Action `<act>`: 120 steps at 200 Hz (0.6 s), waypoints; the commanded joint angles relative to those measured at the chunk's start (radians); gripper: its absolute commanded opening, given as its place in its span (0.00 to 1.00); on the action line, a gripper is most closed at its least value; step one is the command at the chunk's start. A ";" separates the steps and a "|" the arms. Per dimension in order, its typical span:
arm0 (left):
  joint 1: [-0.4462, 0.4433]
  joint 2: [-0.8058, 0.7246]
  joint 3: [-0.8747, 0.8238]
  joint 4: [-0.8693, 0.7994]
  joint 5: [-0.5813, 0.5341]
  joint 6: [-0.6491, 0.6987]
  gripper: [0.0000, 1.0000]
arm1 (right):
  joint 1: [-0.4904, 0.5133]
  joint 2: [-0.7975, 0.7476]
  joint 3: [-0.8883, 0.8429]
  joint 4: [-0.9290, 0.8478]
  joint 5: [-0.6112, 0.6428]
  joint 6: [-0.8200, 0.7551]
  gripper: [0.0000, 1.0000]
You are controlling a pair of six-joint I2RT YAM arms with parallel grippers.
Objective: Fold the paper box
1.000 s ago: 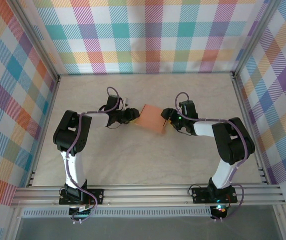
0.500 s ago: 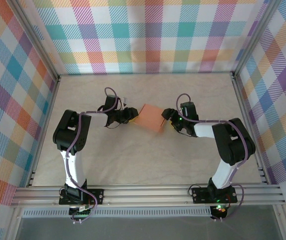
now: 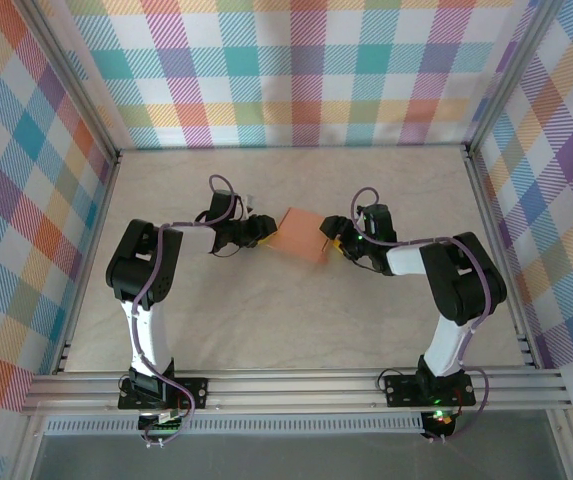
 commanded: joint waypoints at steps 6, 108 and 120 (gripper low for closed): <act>0.017 0.050 -0.014 -0.056 -0.030 -0.007 0.39 | -0.003 0.024 -0.024 0.148 -0.046 0.039 0.67; 0.016 -0.037 -0.031 -0.088 -0.061 0.050 0.48 | -0.004 -0.012 -0.026 0.125 -0.032 0.043 0.45; 0.015 -0.062 -0.034 -0.093 -0.073 0.066 0.50 | -0.004 -0.016 -0.025 0.119 -0.030 0.040 0.44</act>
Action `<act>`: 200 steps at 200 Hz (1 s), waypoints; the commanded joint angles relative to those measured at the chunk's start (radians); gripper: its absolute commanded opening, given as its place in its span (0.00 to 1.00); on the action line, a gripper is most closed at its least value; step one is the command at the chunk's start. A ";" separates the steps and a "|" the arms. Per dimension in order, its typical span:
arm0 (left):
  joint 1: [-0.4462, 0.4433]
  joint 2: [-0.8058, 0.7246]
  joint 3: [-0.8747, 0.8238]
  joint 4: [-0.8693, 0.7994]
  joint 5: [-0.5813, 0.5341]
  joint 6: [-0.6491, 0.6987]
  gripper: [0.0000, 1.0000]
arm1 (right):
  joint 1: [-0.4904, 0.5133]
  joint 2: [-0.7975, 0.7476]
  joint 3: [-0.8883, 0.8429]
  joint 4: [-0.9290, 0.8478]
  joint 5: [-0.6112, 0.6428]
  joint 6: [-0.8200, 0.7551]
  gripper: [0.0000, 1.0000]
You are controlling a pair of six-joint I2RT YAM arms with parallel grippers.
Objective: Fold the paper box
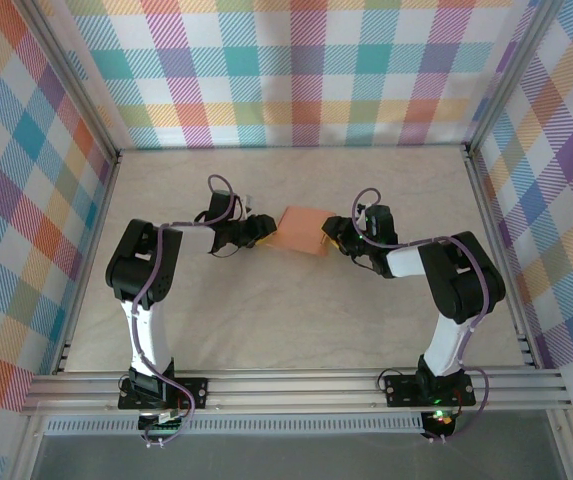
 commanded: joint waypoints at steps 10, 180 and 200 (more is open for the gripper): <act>0.010 -0.084 -0.040 -0.082 -0.063 0.067 0.51 | -0.004 -0.033 -0.005 -0.002 0.001 -0.007 0.44; -0.213 -0.620 -0.498 0.389 -0.611 0.869 0.81 | -0.070 -0.202 0.015 -0.170 -0.060 0.047 0.39; -0.298 -0.626 -0.564 0.523 -0.690 1.096 0.85 | -0.078 -0.216 0.022 -0.186 -0.074 0.052 0.39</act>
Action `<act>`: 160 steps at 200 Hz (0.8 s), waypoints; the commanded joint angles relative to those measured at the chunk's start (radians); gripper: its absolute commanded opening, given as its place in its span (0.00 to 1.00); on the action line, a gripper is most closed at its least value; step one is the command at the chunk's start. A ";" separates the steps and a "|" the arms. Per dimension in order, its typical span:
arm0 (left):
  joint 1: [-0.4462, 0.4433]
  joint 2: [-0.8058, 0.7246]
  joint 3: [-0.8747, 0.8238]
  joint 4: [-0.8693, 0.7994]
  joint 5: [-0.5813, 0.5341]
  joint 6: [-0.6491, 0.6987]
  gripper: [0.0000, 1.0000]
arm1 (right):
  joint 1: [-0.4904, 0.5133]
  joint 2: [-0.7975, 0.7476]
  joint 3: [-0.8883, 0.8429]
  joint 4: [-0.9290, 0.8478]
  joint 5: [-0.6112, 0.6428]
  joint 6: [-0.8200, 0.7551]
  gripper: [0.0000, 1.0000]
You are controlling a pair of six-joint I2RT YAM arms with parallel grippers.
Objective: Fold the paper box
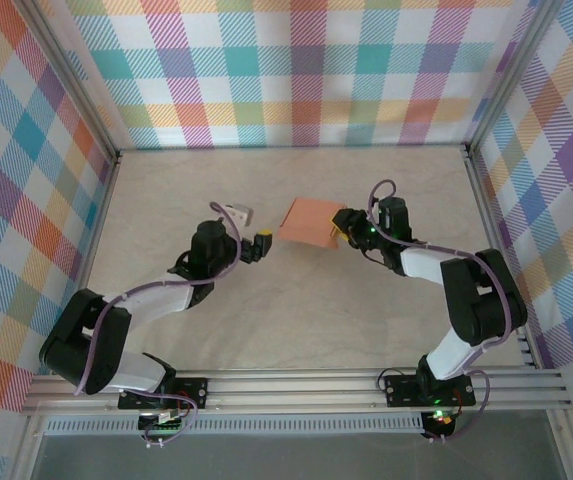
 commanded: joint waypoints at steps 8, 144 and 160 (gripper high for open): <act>-0.110 -0.019 -0.079 0.202 -0.147 0.427 0.87 | -0.015 -0.040 0.024 -0.024 -0.053 0.024 0.39; -0.277 0.499 0.030 0.837 -0.487 1.103 0.95 | -0.020 -0.038 0.001 0.083 -0.185 0.116 0.40; -0.265 0.516 0.044 0.826 -0.474 1.095 0.94 | -0.020 -0.049 -0.006 0.075 -0.183 0.112 0.40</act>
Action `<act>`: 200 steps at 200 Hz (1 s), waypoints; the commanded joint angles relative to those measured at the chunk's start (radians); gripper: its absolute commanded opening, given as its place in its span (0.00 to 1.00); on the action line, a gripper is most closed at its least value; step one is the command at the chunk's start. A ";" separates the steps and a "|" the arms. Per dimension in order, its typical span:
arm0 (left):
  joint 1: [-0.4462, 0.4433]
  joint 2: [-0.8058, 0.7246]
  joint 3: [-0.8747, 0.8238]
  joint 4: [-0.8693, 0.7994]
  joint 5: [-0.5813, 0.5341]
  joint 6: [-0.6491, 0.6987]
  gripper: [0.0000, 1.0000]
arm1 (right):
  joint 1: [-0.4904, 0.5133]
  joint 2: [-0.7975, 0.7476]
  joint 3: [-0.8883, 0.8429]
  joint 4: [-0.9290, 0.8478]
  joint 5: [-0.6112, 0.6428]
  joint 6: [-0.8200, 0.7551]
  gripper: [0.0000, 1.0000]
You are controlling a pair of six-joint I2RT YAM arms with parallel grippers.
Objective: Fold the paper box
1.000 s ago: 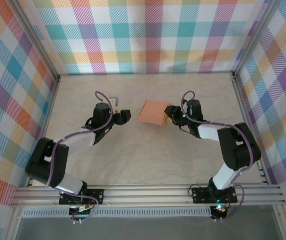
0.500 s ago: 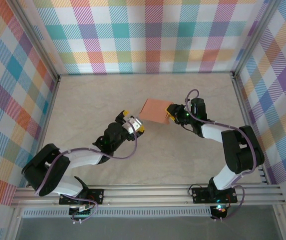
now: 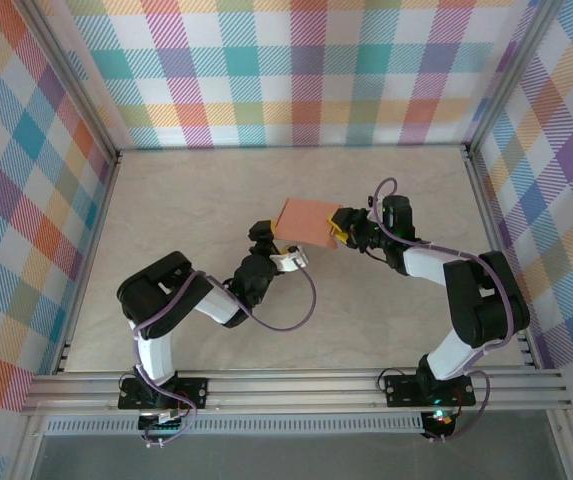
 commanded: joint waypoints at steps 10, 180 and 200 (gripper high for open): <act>0.014 0.036 0.046 0.113 -0.009 0.050 0.92 | -0.008 -0.044 -0.008 0.034 -0.033 0.014 0.40; 0.045 0.088 0.089 0.085 0.001 0.019 0.55 | -0.007 -0.054 0.002 -0.004 -0.079 0.011 0.41; 0.045 0.085 0.088 0.084 -0.001 0.018 0.53 | -0.008 -0.054 0.002 -0.005 -0.078 0.010 0.41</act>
